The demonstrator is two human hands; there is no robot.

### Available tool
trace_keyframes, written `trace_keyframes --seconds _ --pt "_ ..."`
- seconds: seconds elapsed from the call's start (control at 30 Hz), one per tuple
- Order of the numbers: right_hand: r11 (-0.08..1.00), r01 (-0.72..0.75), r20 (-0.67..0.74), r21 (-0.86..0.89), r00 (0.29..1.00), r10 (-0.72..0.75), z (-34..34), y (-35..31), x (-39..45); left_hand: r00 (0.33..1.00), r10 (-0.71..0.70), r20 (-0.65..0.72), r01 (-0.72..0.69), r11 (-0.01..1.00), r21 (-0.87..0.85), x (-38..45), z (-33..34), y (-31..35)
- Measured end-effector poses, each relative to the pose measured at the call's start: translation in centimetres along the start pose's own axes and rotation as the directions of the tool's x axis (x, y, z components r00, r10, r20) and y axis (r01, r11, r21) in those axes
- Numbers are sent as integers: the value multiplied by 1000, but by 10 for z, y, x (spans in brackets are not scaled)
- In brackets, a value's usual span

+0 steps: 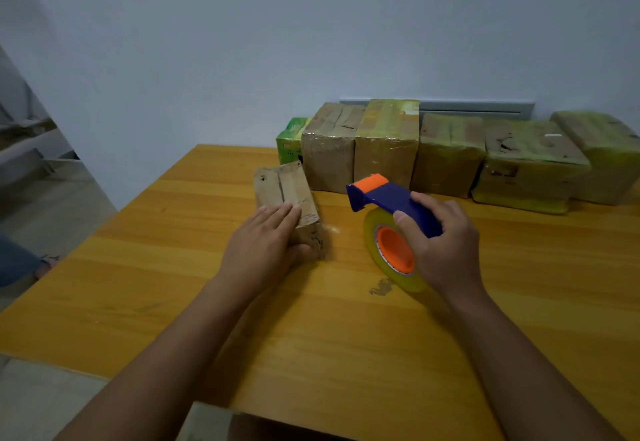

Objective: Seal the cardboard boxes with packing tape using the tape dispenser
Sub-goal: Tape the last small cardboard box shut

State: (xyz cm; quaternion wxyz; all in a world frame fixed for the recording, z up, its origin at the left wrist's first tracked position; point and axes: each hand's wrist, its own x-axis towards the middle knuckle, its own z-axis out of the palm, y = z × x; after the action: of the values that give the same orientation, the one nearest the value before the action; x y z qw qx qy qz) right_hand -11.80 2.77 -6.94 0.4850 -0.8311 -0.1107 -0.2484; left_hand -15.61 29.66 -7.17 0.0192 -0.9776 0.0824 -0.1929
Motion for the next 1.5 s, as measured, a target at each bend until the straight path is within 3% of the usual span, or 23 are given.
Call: trace_keyframes --seconds 0.1,0.27,0.43,0.57,0.63,0.8,0.87,1.03,1.13,1.3,1.5 --pt "1000 4 -14 18 1000 -3 0 0 -3 1000 -15 4 15 1000 -21 2 1 1" --pt "999 17 -24 42 1000 -16 -4 4 -7 991 104 88 -96 991 -89 2 -7 -17" --pt "998 23 -26 53 999 -21 -5 6 -7 969 -61 238 84 993 -85 3 -31 -5" --pt "995 21 -36 100 999 -17 -5 7 -8 987 -128 97 126 992 26 8 -20 15" --pt "993 24 -42 113 999 -19 -6 8 -8 984 -150 96 148 989 22 8 -22 7" --pt "992 19 -49 124 999 -13 -6 9 -8 920 -235 314 259 965 -37 2 -40 -23" --pt "993 20 -46 117 999 -14 -5 10 -8 917 -265 299 288 957 -36 4 -44 -24" --pt "991 8 -53 131 999 -1 -6 10 -8 927 -273 257 240 959 152 20 -23 -5" --pt "987 2 -53 158 999 6 -7 11 -8 972 -199 122 191 979 74 23 -14 -6" --pt "986 -4 -61 169 998 14 -7 11 -7 989 -53 138 66 993 -97 12 -18 -35" --pt "985 -3 -61 173 998 14 -6 11 -7 979 -152 136 167 981 -102 18 -21 5"
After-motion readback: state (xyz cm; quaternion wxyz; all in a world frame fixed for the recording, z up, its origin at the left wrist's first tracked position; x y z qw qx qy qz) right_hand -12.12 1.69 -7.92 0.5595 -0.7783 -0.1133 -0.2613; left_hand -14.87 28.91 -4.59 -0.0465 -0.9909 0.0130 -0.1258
